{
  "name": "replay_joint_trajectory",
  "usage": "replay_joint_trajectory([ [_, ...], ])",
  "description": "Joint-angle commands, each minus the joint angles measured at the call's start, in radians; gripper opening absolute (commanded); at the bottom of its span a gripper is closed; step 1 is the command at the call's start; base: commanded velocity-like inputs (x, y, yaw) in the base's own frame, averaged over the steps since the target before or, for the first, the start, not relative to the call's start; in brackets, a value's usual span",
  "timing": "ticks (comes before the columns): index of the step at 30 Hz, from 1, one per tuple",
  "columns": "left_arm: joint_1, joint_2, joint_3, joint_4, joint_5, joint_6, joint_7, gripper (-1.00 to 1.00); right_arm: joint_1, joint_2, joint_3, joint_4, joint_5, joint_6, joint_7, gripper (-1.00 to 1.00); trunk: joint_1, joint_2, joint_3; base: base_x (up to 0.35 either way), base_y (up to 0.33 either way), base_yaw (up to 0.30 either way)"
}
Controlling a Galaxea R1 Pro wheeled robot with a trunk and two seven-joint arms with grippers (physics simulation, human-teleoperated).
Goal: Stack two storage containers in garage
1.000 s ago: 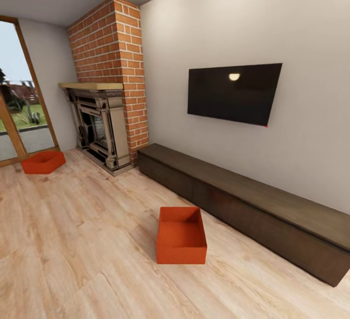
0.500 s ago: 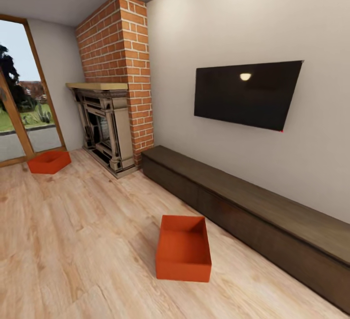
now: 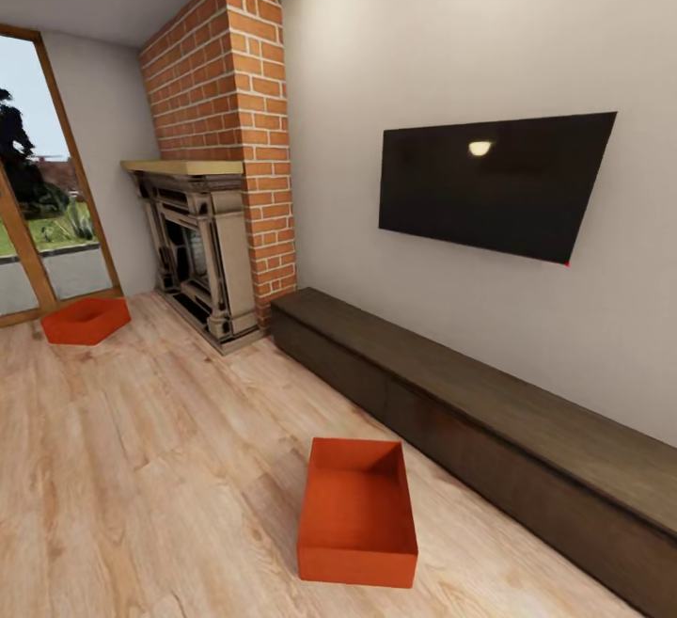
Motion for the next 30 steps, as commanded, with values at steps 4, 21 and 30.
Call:
replay_joint_trajectory([
  [4,0.001,0.0,0.002,-0.001,0.005,-0.005,0.0,1.0,-0.001,0.001,0.008,0.003,-0.007,-0.006,-0.002,1.0,0.001,0.0,-0.001,0.321,0.0,0.0],
  [21,0.001,0.0,0.002,-0.003,0.004,-0.01,0.0,1.0,-0.001,0.002,0.008,0.003,-0.009,-0.006,-0.002,1.0,0.001,0.0,-0.001,0.321,0.0,0.0],
  [30,0.0,0.0,0.003,-0.003,0.002,-0.011,0.0,1.0,-0.001,0.002,0.008,0.003,-0.009,-0.006,-0.002,1.0,0.001,0.0,-0.001,0.321,0.0,0.0],
])
